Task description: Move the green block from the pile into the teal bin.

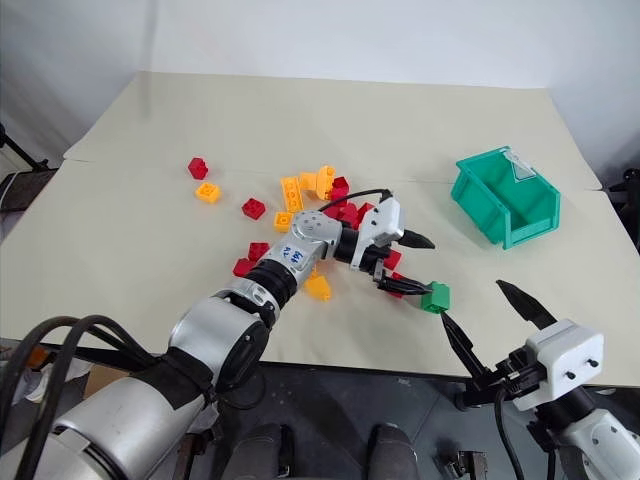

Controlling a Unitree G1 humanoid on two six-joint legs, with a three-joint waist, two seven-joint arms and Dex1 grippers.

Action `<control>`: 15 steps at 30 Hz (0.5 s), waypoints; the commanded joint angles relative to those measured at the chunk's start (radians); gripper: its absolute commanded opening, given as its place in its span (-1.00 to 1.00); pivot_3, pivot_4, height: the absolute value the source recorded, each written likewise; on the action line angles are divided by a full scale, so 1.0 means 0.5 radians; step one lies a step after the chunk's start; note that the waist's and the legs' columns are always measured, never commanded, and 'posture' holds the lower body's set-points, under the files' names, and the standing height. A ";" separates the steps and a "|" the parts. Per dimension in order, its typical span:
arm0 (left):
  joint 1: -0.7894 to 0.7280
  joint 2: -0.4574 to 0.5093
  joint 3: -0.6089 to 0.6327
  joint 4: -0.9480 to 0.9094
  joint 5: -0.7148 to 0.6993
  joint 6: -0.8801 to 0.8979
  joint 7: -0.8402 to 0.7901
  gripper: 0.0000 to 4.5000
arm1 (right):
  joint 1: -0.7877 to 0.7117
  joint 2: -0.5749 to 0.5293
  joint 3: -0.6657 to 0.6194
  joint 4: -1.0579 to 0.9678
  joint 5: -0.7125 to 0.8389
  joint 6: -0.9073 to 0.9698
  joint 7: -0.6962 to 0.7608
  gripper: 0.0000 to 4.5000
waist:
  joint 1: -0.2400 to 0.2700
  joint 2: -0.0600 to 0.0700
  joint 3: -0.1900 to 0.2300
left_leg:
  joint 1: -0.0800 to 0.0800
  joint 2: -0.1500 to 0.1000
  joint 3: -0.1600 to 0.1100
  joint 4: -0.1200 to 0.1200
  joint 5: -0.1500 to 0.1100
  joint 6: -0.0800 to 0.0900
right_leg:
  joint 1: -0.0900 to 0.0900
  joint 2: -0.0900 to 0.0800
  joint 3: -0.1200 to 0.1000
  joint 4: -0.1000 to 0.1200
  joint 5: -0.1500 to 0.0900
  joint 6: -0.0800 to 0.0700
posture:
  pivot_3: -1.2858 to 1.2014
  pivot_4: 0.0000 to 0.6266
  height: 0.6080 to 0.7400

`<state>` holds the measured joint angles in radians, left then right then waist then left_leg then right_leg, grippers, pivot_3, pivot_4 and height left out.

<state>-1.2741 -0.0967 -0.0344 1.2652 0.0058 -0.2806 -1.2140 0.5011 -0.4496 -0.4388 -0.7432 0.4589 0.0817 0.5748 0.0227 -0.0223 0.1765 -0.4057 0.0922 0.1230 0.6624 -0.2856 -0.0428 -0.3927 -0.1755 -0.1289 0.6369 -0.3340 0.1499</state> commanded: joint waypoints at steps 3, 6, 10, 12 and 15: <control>0.133 0.324 0.233 -0.209 -0.299 -0.134 -0.458 0.98 | -0.017 -0.124 -0.115 0.103 0.138 0.039 0.136 1.00 | -0.011 0.002 -0.001 | 0.001 0.000 0.000 -0.001 0.000 0.000 | 0.000 0.000 0.000 0.003 0.000 0.000 | 0.03 -0.52 1.00; 0.269 0.578 0.328 -0.319 -0.415 -0.116 -0.640 0.98 | 0.017 -0.193 -0.221 0.237 0.242 0.068 0.249 1.00 | -0.019 0.003 -0.001 | 0.002 0.000 0.000 -0.001 0.000 0.000 | 0.000 0.000 0.000 0.007 0.000 0.000 | 0.03 -0.52 1.00; 0.436 0.814 0.375 -0.470 -0.466 -0.085 -0.625 0.98 | 0.042 -0.267 -0.304 0.413 0.253 0.013 0.419 1.00 | 0.007 0.003 -0.001 | 0.001 0.000 -0.001 0.000 0.000 0.000 | 0.002 0.000 0.000 0.006 0.000 0.000 | 0.03 -0.52 1.00; 0.634 1.003 0.403 -0.658 -0.484 -0.032 -0.593 0.98 | 0.030 -0.307 -0.352 0.587 0.187 -0.120 0.539 1.00 | 0.003 0.003 -0.001 | 0.001 0.000 -0.001 0.002 -0.002 0.002 | 0.004 0.000 0.000 0.002 0.000 0.000 | 0.03 -0.52 1.00; 0.879 1.127 0.421 -1.009 -0.577 0.079 -0.574 0.98 | 0.009 -0.350 -0.362 0.713 0.196 -0.153 0.640 1.00 | -0.004 0.003 -0.001 | 0.002 0.000 -0.001 -0.001 -0.003 0.002 | 0.002 0.000 0.000 0.004 0.000 0.001 | 0.03 -0.52 1.00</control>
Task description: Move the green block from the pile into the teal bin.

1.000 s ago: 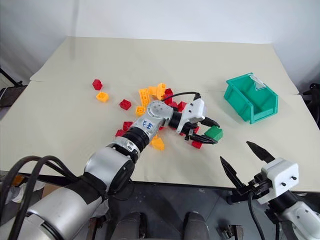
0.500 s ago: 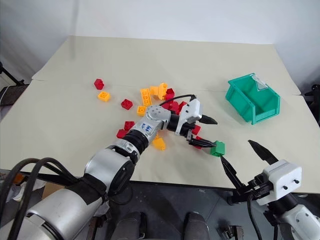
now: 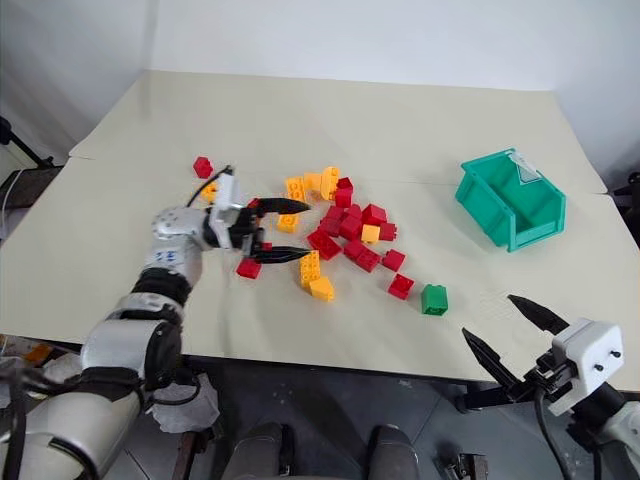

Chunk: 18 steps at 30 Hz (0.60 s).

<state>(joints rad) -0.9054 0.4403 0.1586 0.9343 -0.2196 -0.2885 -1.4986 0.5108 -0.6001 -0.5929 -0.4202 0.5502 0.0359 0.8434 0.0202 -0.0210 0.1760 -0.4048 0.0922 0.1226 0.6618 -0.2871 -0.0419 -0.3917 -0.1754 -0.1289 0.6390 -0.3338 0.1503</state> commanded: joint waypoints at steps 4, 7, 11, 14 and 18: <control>0.633 0.229 0.149 -0.959 -0.294 0.410 0.158 0.98 | -0.304 -0.251 0.102 0.207 0.041 0.048 0.252 1.00 | -0.044 0.001 0.000 | 0.002 0.000 0.003 0.004 0.000 0.000 | 0.000 0.000 0.007 0.004 0.000 0.000 | 0.03 -0.52 1.00; 0.822 0.249 0.138 -1.272 -0.354 0.556 0.282 0.98 | -0.534 -0.381 0.273 0.208 0.061 0.226 0.287 1.00 | -0.048 0.001 0.001 | 0.004 0.004 0.002 0.011 0.000 -0.001 | 0.001 0.002 0.009 0.012 0.000 0.000 | 0.03 -0.52 1.00; 1.000 0.253 0.139 -1.468 -0.388 0.621 0.406 0.98 | -0.956 -0.539 0.605 0.268 0.038 0.594 0.286 1.00 | -0.043 0.002 0.000 | 0.004 0.005 0.001 0.014 0.001 -0.002 | 0.001 0.003 0.012 0.013 0.000 -0.001 | 0.03 -0.52 1.00; 1.056 0.245 0.116 -1.540 -0.407 0.641 0.467 0.98 | -1.278 -0.557 0.814 0.383 -0.008 0.773 0.290 1.00 | -0.045 0.002 0.000 | 0.004 0.005 0.001 0.013 0.001 -0.002 | 0.000 0.004 0.012 0.014 0.000 -0.001 | 0.03 -0.52 1.00; 1.088 0.219 0.094 -1.602 -0.432 0.634 0.524 0.98 | -1.613 -0.579 1.147 0.656 -0.229 0.846 0.415 1.00 | -0.044 0.002 0.000 | 0.002 0.005 0.003 0.011 0.001 -0.002 | -0.002 0.004 0.012 0.012 0.000 -0.001 | 0.03 -0.52 1.00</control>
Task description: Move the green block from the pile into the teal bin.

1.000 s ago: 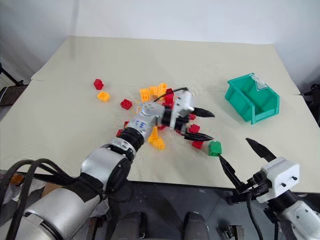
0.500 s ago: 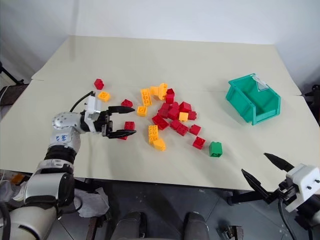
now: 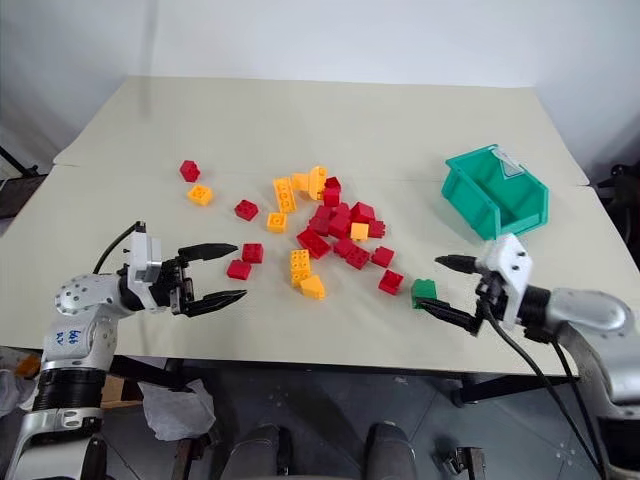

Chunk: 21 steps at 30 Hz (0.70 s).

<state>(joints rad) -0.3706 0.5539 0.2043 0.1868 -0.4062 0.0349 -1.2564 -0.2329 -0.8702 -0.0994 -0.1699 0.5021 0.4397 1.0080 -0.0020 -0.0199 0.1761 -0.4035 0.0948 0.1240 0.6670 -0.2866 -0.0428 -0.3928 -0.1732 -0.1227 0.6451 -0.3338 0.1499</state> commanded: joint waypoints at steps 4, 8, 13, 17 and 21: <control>0.052 -0.017 -0.033 -0.162 -0.073 -0.005 0.064 0.98 | -0.322 0.016 0.331 0.480 -0.332 -0.073 0.132 1.00 | 0.004 0.000 0.000 | -0.002 0.000 0.000 0.000 0.000 0.000 | 0.000 0.000 0.000 -0.002 0.000 0.000 | 0.03 -0.52 1.00; 0.068 -0.006 -0.051 -0.196 -0.094 0.005 0.084 0.98 | -0.355 0.026 0.386 0.588 -0.394 -0.121 0.209 1.00 | 0.002 0.000 0.000 | -0.002 0.000 0.001 -0.001 0.000 0.000 | -0.001 0.000 -0.001 -0.002 0.000 0.000 | 0.03 -0.52 1.00; 0.049 0.016 -0.037 -0.188 -0.111 0.011 0.098 1.00 | -0.310 0.040 0.330 0.582 -0.380 -0.173 0.245 0.45 | -0.003 0.000 0.000 | -0.001 0.000 0.001 -0.001 0.000 0.000 | -0.001 0.000 -0.001 -0.002 0.000 0.000 | 0.03 -0.52 1.00; 0.024 0.018 -0.050 -0.170 -0.114 0.006 0.091 1.00 | -0.241 0.038 0.257 0.565 -0.333 -0.250 0.306 0.10 | 0.001 0.000 0.000 | -0.001 0.001 0.001 -0.001 0.000 0.000 | -0.001 0.001 -0.001 -0.002 0.000 0.000 | 0.03 -0.52 1.00; -0.014 -0.024 -0.082 -0.190 -0.137 0.025 0.107 1.00 | -0.121 0.107 -0.033 0.473 -0.186 -0.443 0.245 0.10 | 0.004 0.000 0.000 | -0.002 0.001 0.002 -0.001 0.000 -0.001 | -0.001 0.001 0.000 -0.003 0.000 0.000 | 0.03 -0.52 1.00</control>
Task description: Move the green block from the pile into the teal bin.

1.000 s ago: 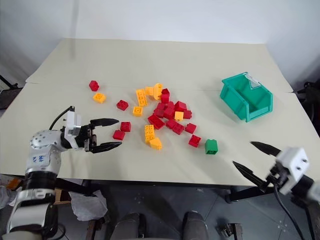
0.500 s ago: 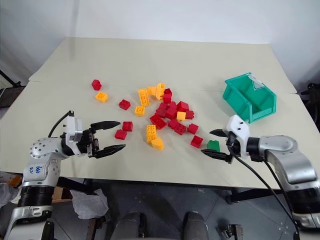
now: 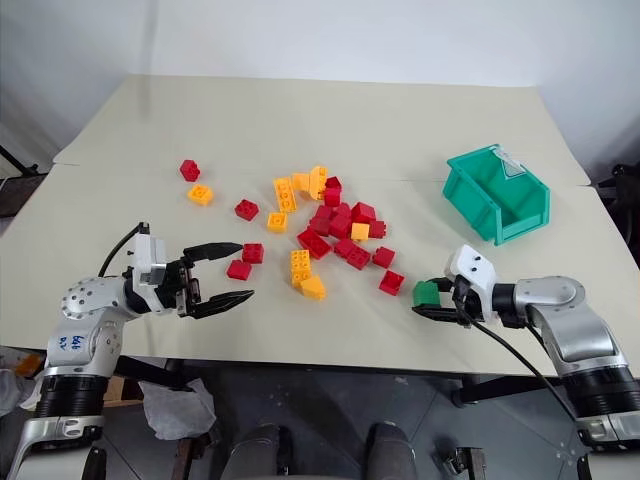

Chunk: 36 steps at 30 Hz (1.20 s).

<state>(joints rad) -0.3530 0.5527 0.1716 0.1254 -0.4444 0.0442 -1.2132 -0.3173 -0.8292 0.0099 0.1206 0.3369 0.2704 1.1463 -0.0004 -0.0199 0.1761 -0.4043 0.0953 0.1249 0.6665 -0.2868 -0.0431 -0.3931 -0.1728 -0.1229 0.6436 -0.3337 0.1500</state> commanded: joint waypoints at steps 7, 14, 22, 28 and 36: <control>-0.116 -0.174 -0.008 -0.152 -0.138 0.130 0.261 1.00 | -0.195 0.056 -0.647 -0.013 0.308 0.066 -0.412 0.10 | -0.011 0.000 0.000 | 0.001 0.000 0.000 0.001 0.000 0.000 | 0.001 0.000 0.001 0.000 0.000 0.000 | 0.03 -0.52 1.00; -0.171 -0.284 -0.075 -0.149 -0.073 0.185 0.481 1.00 | -0.910 0.092 -0.445 0.880 -0.144 -0.060 -0.870 0.10 | -0.030 0.001 0.000 | 0.002 0.002 0.003 0.000 0.000 -0.001 | 0.000 0.002 0.004 0.000 0.000 0.000 | 0.03 -0.52 1.00; -0.077 -0.261 -0.094 -0.242 -0.080 0.209 0.528 1.00 | -1.447 0.209 -0.361 1.761 -0.342 -0.317 -0.974 0.26 | -0.061 0.006 0.004 | 0.001 0.002 0.004 -0.006 0.001 -0.001 | -0.003 0.002 0.004 -0.001 0.000 0.000 | 0.03 -0.52 1.00; -0.032 -0.223 -0.065 -0.270 -0.087 0.217 0.563 1.00 | -1.574 0.194 -0.368 1.971 -0.400 -0.493 -0.978 0.99 | -0.061 0.007 0.004 | 0.001 0.002 0.005 -0.006 0.001 -0.001 | -0.003 0.002 0.004 -0.002 0.000 0.000 | 0.03 -0.52 1.00; -0.012 -0.076 0.011 -0.140 -0.054 0.062 0.444 1.00 | -1.264 0.215 -0.492 1.361 0.008 -0.722 -0.081 0.99 | -0.058 0.008 0.004 | 0.001 0.002 0.005 -0.007 0.001 -0.001 | -0.003 0.002 0.004 -0.002 0.000 0.000 | 0.03 -0.52 1.00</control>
<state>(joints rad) -0.3696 0.4833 0.1429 0.0517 -0.4765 0.1190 -0.9638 -0.9878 -0.7146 -0.2088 0.9375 0.2527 -0.0797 0.9662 -0.0293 -0.0160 0.1783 -0.4037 0.0965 0.1275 0.6624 -0.2865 -0.0437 -0.3948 -0.1716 -0.1208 0.6420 -0.3337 0.1500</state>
